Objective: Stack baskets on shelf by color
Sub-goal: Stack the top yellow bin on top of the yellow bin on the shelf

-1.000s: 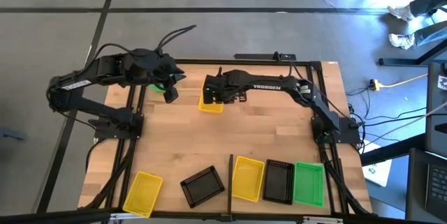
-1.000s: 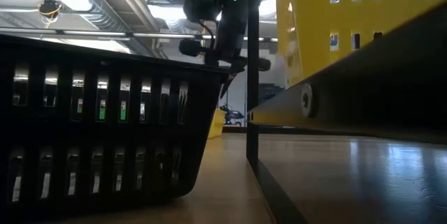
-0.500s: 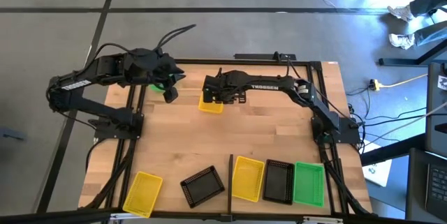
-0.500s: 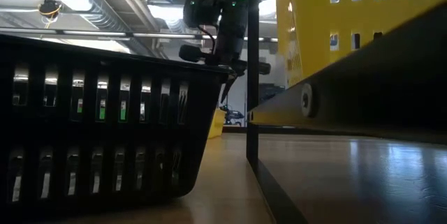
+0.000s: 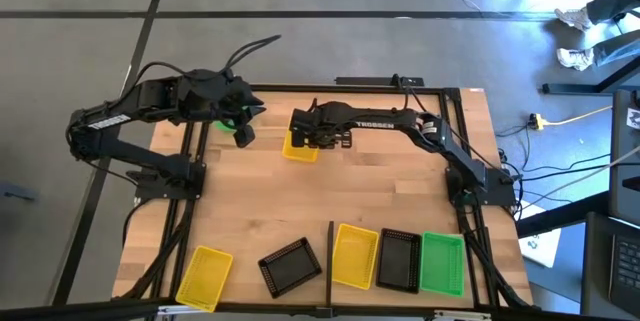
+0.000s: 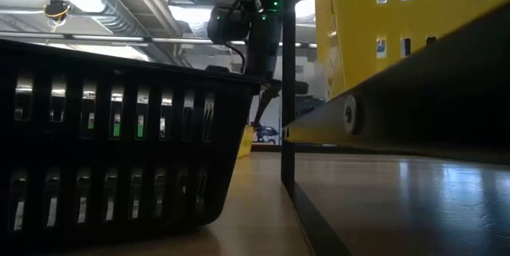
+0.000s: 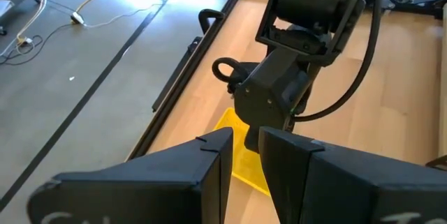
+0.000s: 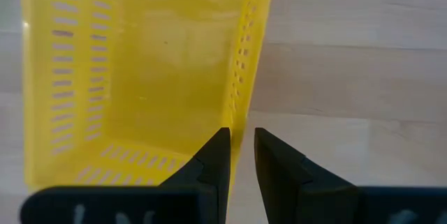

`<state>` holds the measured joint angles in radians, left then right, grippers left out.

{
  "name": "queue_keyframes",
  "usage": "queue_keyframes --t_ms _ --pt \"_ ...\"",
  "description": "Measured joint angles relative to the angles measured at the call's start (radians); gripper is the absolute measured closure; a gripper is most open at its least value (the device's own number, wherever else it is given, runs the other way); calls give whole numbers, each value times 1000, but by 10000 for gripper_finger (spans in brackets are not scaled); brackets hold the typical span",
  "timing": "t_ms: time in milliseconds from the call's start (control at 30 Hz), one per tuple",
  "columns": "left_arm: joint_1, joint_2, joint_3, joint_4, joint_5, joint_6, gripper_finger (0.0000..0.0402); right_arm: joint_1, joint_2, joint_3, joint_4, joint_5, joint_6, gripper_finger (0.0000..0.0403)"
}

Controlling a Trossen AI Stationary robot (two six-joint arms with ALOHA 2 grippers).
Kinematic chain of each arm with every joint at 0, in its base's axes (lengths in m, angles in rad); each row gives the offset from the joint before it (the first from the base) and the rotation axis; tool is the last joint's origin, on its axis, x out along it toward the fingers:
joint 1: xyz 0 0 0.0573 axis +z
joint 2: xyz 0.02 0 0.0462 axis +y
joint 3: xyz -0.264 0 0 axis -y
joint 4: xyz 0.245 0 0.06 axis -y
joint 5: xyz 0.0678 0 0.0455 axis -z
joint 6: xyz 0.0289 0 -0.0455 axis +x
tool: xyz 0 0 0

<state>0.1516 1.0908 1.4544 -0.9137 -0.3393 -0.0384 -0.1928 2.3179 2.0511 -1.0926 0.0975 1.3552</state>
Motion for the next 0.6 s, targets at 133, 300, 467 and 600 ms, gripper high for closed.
queue_keyframes --t_ms 133,300,467,600 --pt "0 0 0 1 0 21 337 -2 5 -13 1 22 -8 338" --pt "0 0 0 1 0 22 337 -2 23 -13 11 93 -70 338" --pt "0 0 0 1 0 23 337 -2 55 -13 20 103 -170 338" --pt "0 0 0 1 0 23 337 -2 74 -12 22 66 -227 339"
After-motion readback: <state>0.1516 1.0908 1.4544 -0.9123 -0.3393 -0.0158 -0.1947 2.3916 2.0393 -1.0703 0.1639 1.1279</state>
